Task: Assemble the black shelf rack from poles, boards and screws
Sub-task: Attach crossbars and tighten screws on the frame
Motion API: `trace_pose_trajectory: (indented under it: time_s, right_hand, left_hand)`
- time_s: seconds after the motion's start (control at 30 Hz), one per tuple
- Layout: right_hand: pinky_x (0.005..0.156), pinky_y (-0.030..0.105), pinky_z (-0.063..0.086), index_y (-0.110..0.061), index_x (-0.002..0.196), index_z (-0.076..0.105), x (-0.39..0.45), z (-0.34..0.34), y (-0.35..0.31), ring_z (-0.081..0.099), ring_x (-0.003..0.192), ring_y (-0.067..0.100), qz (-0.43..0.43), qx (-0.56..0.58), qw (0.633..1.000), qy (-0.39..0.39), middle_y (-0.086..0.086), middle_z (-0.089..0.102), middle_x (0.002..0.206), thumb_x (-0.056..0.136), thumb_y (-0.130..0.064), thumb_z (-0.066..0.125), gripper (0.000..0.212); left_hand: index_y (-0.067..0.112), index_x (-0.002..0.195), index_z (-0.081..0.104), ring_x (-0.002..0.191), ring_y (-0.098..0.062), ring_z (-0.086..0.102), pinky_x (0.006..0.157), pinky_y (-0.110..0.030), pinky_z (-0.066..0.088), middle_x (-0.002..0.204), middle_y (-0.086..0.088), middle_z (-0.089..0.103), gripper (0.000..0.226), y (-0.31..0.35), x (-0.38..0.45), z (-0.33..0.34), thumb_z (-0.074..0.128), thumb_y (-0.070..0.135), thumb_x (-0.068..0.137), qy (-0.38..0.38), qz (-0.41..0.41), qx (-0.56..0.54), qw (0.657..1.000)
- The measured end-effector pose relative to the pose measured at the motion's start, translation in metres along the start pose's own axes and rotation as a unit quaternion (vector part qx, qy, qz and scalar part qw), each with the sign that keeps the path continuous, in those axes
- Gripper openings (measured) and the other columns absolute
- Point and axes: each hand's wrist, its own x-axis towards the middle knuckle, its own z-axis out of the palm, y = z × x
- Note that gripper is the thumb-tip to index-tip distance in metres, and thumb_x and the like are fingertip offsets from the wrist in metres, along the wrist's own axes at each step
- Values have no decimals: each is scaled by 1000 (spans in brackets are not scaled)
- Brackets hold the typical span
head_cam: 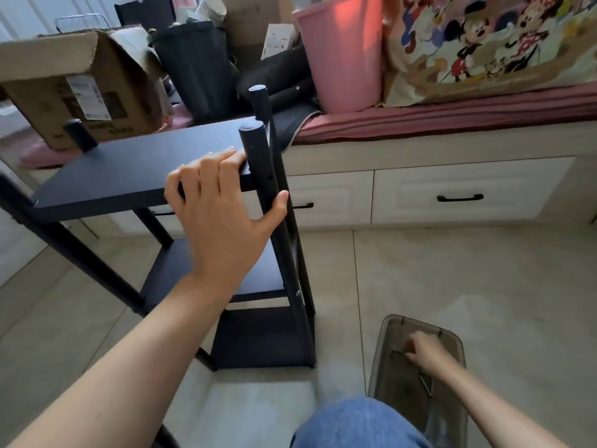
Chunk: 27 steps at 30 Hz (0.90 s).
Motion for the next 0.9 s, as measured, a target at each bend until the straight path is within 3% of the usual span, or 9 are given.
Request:
trace_pose_trajectory:
  time_s: [0.1, 0.2, 0.5, 0.6, 0.77, 0.9]
  right_hand:
    - [75, 24, 41, -18, 105, 55, 7, 26, 7, 61, 112, 23, 52, -32, 997, -39, 8, 63, 121, 98, -15, 53, 8]
    - [89, 28, 47, -10, 118, 57, 8, 47, 10, 60, 116, 25, 88, -28, 995, -30, 11, 61, 127, 100, -11, 39, 26]
    - [93, 33, 48, -11, 108, 59, 2, 64, 13, 61, 116, 27, 158, 19, 987, 11, 12, 62, 124, 96, -2, 33, 30]
    - [91, 33, 48, -15, 87, 47, 5, 65, 10, 60, 113, 28, 143, 22, 990, 5, 12, 61, 121, 95, -1, 30, 24]
    - [89, 35, 49, -15, 92, 49, 23, 62, -6, 58, 102, 23, 108, 35, 993, 4, 8, 60, 114, 97, -5, 27, 24]
    - [86, 34, 47, -15, 81, 50, 43, 66, -23, 56, 90, 21, 82, 76, 993, 22, 8, 62, 102, 98, -4, 28, 29]
  left_hand:
    - [8, 120, 62, 115, -32, 52, 102, -41, 29, 121, -10, 61, 60, 0, 1, 1, 62, 57, 85, 8, 1, 5, 1000]
    - [9, 118, 62, 113, -32, 53, 100, -42, 30, 119, -9, 61, 59, 1, 0, 1, 61, 58, 84, 6, -6, 8, 1000]
    - [8, 117, 60, 112, -33, 50, 99, -43, 31, 118, -11, 59, 58, 3, 1, 2, 58, 57, 85, -1, -14, 19, 1000]
    - [8, 116, 60, 111, -31, 48, 99, -43, 31, 117, -11, 59, 58, 3, 1, 2, 59, 57, 85, -4, -18, 24, 1000]
    - [8, 114, 60, 110, -27, 43, 98, -44, 31, 115, -11, 59, 54, 4, 0, 2, 60, 54, 85, 4, -20, 19, 1000]
    - [7, 113, 61, 110, -30, 45, 98, -45, 31, 114, -12, 59, 54, 3, 1, 2, 61, 52, 84, 1, -20, 16, 1000]
